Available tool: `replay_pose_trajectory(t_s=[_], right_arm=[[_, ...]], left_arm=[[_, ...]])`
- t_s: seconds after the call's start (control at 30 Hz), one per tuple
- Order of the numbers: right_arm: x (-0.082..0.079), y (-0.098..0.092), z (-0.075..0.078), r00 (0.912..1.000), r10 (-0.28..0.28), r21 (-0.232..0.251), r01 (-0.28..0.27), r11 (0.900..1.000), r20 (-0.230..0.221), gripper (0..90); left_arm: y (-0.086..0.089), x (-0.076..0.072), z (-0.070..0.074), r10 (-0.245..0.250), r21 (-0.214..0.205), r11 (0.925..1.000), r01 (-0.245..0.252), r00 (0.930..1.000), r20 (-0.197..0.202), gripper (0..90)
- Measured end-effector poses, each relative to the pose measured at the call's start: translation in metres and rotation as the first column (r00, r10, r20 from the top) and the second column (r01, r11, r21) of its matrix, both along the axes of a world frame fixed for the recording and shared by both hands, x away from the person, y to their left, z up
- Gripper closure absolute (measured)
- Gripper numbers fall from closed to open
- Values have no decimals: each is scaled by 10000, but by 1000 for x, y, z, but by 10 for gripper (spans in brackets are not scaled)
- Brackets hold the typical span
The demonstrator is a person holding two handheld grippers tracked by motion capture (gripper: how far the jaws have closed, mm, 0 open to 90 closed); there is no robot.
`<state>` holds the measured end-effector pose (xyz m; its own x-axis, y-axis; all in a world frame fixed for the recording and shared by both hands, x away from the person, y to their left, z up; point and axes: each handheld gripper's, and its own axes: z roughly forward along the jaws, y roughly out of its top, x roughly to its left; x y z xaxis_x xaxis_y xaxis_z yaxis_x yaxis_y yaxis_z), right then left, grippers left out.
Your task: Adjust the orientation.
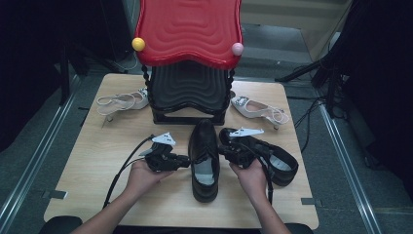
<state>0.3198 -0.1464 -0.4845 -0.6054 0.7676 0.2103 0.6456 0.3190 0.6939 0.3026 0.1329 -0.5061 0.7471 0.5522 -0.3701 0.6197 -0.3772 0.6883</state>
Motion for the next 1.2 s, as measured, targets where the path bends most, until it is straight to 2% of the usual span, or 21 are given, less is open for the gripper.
replay_pose_trajectory(t_s=[0.07, 0.13, 0.17, 0.2, 0.27, 0.33, 0.37, 0.47, 0.53, 0.6, 0.67, 0.7, 0.73, 0.83, 0.9, 1.0, 1.13, 1.2], right_arm=[[-3, -1, 5, 10000, 5, -56, -4, 10000, 28, 819], [-5, -3, 7, 10000, 49, -64, -49, 10000, -52, 784], [-5, -5, 9, 9996, 131, 140, -128, 9998, -243, 783], [-6, -7, 10, 9990, 155, 382, -139, 9992, -412, 758], [-8, -10, 12, 9994, 114, 630, -93, 9980, -333, 709], [-12, -12, 13, 9997, 67, 647, -53, 9979, -227, 670], [-14, -13, 14, 9996, 74, 731, -55, 9973, -264, 669], [-15, -15, 16, 9971, 144, 961, -72, 9953, -743, 648], [-18, -16, 20, 9970, 24, 1035, 56, 9946, -771, 617], [-20, -16, 24, 9958, -20, 988, 111, 9950, -915, 617], [-22, -14, 29, 9926, -36, 869, 143, 9961, -1214, 616], [-22, -14, 30, 9906, -12, 980, 147, 9951, -1365, 615], [-21, -13, 33, 9880, 30, 1048, 133, 9944, -1546, 615], [-22, -9, 39, 9850, 23, 932, 140, 9955, -1724, 606], [-22, -6, 42, 9828, 36, 978, 147, 9951, -1846, 606], [-23, 0, 47, 9800, 208, 927, -25, 9957, -1977, 605], [-25, 7, 50, 9805, 327, 781, -179, 9968, -1936, 599], [-26, 11, 52, 9783, 466, 889, -291, 9956, -2019, 596]], left_arm=[[4, 1, 3, -204, -87, 9998, 203, 9997, -130, 646], [11, 0, 6, -170, -171, 9997, 175, 9994, 296, 614], [14, 0, 7, -234, -221, 9995, 245, 9985, 491, 596], [17, 1, 8, -264, -252, 9993, 277, 9984, 503, 588], [22, 3, 10, -222, -190, 9996, 227, 9993, 290, 584], [24, 6, 11, -258, 44, 9997, 257, 9996, 70, 569], [26, 8, 13, -336, 139, 9993, 335, 9994, 16, 561], [30, 15, 21, -365, 400, 9985, 368, 9993, -77, 528], [32, 18, 25, -415, 560, 9976, 416, 9991, -19, 516], [34, 21, 30, -517, 708, 9962, 509, 9986, 99, 532], [36, 25, 36, -635, 699, 9955, 633, 9980, 12, 606], [36, 27, 39, -742, 656, 9950, 752, 9971, -171, 681], [36, 29, 42, -734, 654, 9951, 743, 9972, -162, 714], [39, 36, 51, -834, 496, 9953, 828, 9965, 108, 798], [39, 41, 56, -813, 541, 9953, 801, 9965, 213, 830], [40, 45, 62, -892, 557, 9946, 873, 9954, 337, 847], [39, 48, 70, -1095, 768, 9914, 1062, 9931, 409, 832], [41, 50, 74, -1064, 875, 9910, 1018, 9931, 496, 819]])
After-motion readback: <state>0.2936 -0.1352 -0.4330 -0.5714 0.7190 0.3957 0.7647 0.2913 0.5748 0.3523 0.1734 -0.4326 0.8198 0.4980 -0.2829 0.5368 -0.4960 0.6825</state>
